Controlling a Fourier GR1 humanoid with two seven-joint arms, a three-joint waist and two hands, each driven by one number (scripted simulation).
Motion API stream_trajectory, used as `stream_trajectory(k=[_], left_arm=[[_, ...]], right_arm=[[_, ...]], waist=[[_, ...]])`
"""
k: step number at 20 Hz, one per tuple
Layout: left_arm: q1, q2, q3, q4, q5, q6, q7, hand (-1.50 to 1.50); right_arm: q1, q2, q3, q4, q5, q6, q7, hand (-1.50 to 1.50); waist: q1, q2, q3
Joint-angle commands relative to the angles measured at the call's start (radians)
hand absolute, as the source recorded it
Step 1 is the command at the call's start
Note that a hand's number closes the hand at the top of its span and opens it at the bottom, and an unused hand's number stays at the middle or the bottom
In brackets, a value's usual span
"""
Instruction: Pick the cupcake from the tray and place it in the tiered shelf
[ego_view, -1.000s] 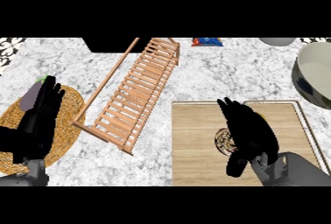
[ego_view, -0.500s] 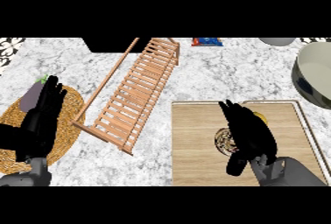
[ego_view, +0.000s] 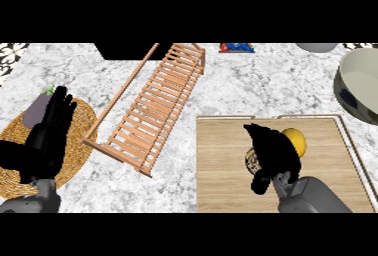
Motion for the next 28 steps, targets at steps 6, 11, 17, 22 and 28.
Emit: stream_trajectory(k=[6,11,17,22,28], left_arm=[[-0.093,-0.024,0.012,0.056,-0.026,-0.001,0.028,0.0],[-0.043,-0.002,0.026,0.023,-0.006,-0.034,0.012,0.0],[-0.039,-0.017,0.003,0.009,-0.016,-0.027,0.024,0.0],[-0.051,-0.057,-0.015,0.015,-0.054,0.023,0.037,0.0],[0.057,-0.026,0.023,-0.017,-0.024,-0.023,-0.023,0.0]], right_arm=[[-0.006,-0.008,-0.004,0.096,0.142,-0.016,-0.178,1.5],[-0.034,-0.069,0.103,0.01,0.142,0.036,-0.393,1.5],[-0.119,-0.079,0.327,-0.043,0.131,0.055,-0.794,1.5],[-0.053,-0.137,0.259,-0.127,0.021,0.069,-0.965,1.5],[0.01,-0.112,0.038,-0.296,-0.241,0.151,-0.945,1.5]], waist=[[-0.003,0.002,0.0],[0.003,0.001,0.0],[0.041,0.006,0.002],[-0.004,0.0,0.001],[-0.007,-0.004,0.0]])
